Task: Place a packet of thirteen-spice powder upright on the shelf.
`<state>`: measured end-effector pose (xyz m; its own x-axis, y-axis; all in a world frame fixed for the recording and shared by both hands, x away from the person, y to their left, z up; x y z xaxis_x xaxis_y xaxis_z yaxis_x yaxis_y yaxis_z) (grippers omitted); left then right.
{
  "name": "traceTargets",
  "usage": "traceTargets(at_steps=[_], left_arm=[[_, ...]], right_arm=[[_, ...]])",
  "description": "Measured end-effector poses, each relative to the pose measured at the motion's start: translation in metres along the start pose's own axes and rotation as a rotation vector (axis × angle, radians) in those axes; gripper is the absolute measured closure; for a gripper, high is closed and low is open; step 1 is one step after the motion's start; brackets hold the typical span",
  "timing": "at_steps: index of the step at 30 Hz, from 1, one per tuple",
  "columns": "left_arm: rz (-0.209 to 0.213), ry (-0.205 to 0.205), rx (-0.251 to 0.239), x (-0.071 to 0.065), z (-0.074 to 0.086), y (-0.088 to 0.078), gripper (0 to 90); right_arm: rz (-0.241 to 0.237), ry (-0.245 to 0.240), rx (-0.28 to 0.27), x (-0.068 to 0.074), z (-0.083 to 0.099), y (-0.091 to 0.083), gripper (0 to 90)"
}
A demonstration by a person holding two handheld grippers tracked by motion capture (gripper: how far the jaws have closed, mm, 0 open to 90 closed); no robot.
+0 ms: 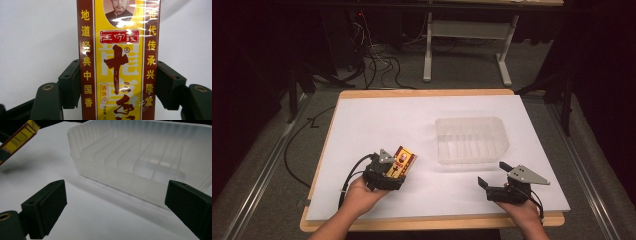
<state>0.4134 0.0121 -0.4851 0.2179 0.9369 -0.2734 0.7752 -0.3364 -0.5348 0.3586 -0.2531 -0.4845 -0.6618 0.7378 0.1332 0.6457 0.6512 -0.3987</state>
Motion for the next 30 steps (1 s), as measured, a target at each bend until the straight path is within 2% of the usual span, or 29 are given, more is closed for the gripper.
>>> traceTargets(at_steps=[4,10,13,15,17,18,20,23,26,27,30], left_arm=[[0.032,-0.066,-0.031,-0.004,-0.006,-0.002,32.6],[0.043,-0.092,-0.125,-0.005,-0.024,-0.006,32.6],[0.037,-0.093,-0.152,-0.006,-0.022,-0.005,32.6],[0.053,-0.136,-0.172,-0.006,-0.02,-0.006,32.6],[0.071,-0.197,-0.184,-0.004,-0.017,-0.006,32.7],[0.075,-0.203,-0.183,-0.005,-0.017,-0.007,32.7],[0.079,-0.17,-0.21,-0.009,-0.017,-0.011,32.6],[0.097,-0.165,-0.225,-0.011,-0.017,-0.016,32.6],[0.106,-0.143,-0.254,-0.014,-0.016,-0.019,32.6],[0.107,-0.122,-0.27,-0.014,-0.017,-0.02,32.6],[0.125,-0.127,-0.311,-0.019,-0.02,-0.027,32.6]], right_arm=[[0.003,0.002,-0.001,-0.001,0.001,0.0,4.3],[0.006,0.001,0.001,-0.001,0.001,0.0,4.2],[0.008,0.002,0.002,-0.001,0.001,0.001,4.1],[0.011,0.004,-0.004,-0.001,0.0,0.0,3.9],[0.008,0.0,-0.008,-0.001,0.0,0.0,3.8],[0.006,0.001,-0.01,-0.001,0.0,0.0,3.7],[-0.001,0.001,-0.013,0.0,-0.001,0.001,2.7],[-0.006,0.001,-0.011,0.002,-0.002,0.002,2.1],[-0.009,0.008,-0.028,0.004,-0.005,0.002,1.7],[-0.012,0.014,-0.035,0.005,-0.007,0.003,1.7],[-0.024,0.018,-0.036,0.01,-0.01,0.005,2.1]])
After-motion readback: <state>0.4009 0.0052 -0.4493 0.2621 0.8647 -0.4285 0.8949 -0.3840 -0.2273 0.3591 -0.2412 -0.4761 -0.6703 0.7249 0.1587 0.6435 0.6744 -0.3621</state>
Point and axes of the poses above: each handheld gripper's, and its own axes: y roughly forward along the jaws, z roughly out of its underside, x roughly to its left, the point moved 9 cm from there along y, roughly forward along the jaws, and after that the axes turned 14 degrees about -z, right-handed, at the moved point
